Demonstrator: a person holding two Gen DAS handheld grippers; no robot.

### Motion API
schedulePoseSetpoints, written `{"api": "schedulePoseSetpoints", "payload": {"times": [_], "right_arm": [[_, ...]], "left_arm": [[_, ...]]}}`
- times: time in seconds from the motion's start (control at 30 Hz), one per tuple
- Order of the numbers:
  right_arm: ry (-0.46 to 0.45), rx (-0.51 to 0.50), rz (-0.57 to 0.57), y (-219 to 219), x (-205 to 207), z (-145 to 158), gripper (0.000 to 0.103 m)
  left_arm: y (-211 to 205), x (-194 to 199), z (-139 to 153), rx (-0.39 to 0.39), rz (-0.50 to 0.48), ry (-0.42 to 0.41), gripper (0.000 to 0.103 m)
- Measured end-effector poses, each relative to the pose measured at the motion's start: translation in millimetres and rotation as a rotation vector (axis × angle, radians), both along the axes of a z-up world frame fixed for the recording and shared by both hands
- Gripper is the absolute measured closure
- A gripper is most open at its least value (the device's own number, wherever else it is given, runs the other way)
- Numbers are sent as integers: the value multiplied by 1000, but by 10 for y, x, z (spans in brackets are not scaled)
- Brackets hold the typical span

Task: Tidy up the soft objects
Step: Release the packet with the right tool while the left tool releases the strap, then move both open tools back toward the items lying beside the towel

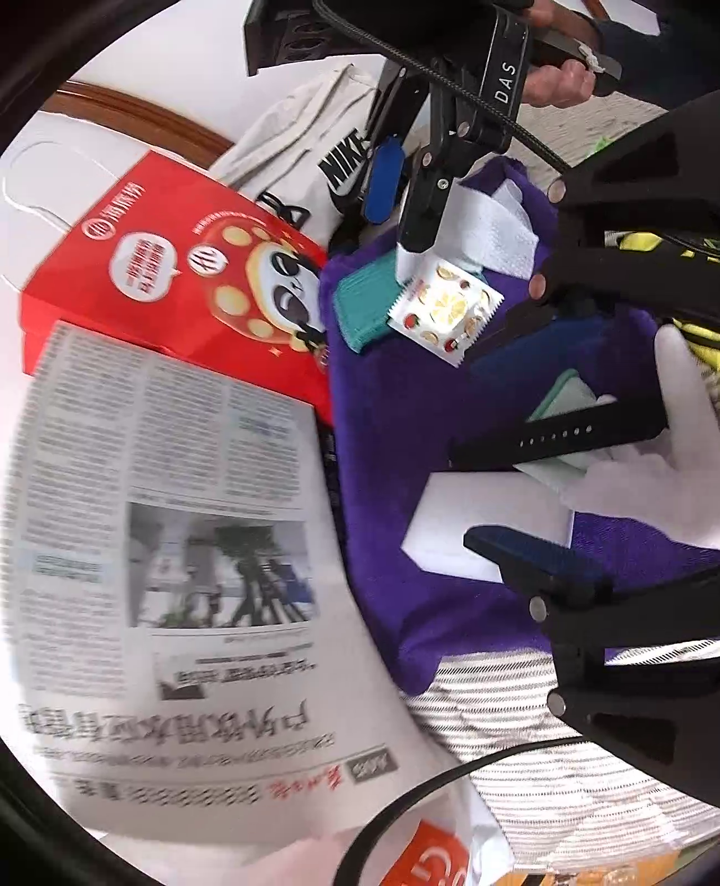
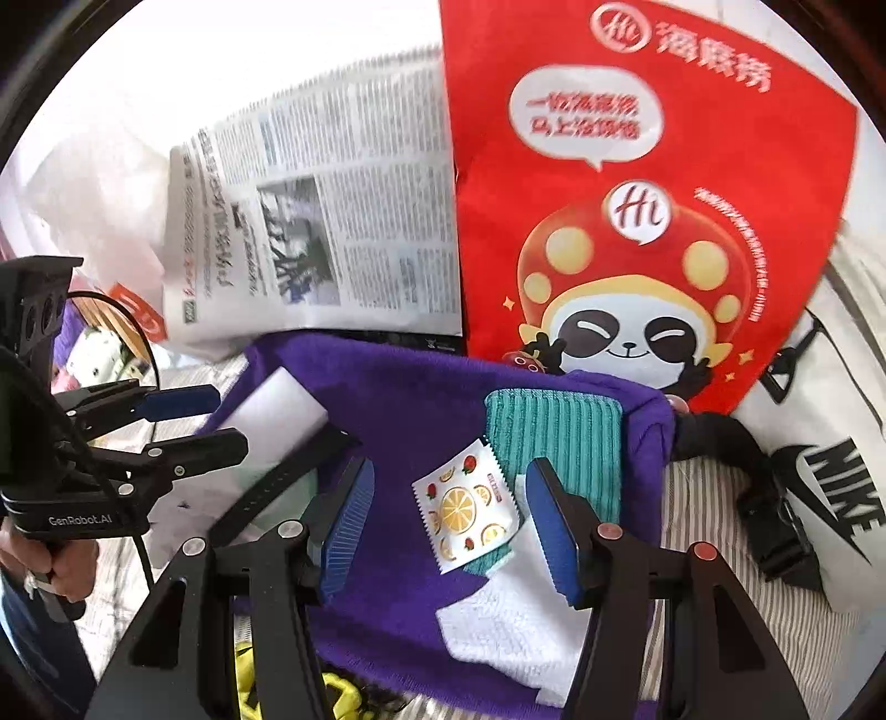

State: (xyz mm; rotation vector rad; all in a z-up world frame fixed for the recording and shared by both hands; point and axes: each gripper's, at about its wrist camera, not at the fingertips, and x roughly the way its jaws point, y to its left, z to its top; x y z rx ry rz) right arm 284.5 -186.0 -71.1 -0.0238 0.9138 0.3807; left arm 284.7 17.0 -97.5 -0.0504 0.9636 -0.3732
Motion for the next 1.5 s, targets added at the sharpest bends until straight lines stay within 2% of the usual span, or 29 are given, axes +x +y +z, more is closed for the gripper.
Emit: {"api": "schedulePoseSetpoints", "payload": {"times": [0.07,0.23,0.37,0.47,0.6,0.77,0.87,0.93,1.1,1.23,1.4,1.47,1.5], "right_arm": [[-17,11,-10,-38,-98,66,39],[-20,-25,-60,-153,-377,123,38],[-50,-35,-68,-253,-673,176,37],[-95,-69,-79,-249,-939,200,36],[-110,-86,-71,-262,-1267,164,36],[-106,-90,-59,-278,-1653,51,35],[-123,-100,-78,-307,-1832,5,34],[-103,-88,-82,-347,-1925,-37,32],[-46,58,-137,-599,-2083,-81,32],[-21,148,-199,-824,-2142,-142,32],[-25,59,-244,-876,-2201,-226,32],[-22,49,-237,-886,-2239,-263,32],[-19,47,-232,-895,-2253,-283,32]], "left_arm": [[-7,-32,101,2,5,-11,36],[-107,-215,397,54,7,-86,25],[-208,-469,574,69,0,-139,24],[-277,-706,641,133,15,-168,22],[-292,-1042,676,175,30,-203,21],[-255,-1396,528,141,50,-172,21],[-233,-1546,355,99,79,-160,21],[-233,-1609,220,74,109,-136,21],[-270,-1623,-40,26,132,-55,21],[-373,-1597,-231,80,137,-4,21],[-516,-1572,-402,156,128,-21,22],[-535,-1539,-465,167,142,-32,28],[-534,-1519,-491,165,148,-28,41]]}}
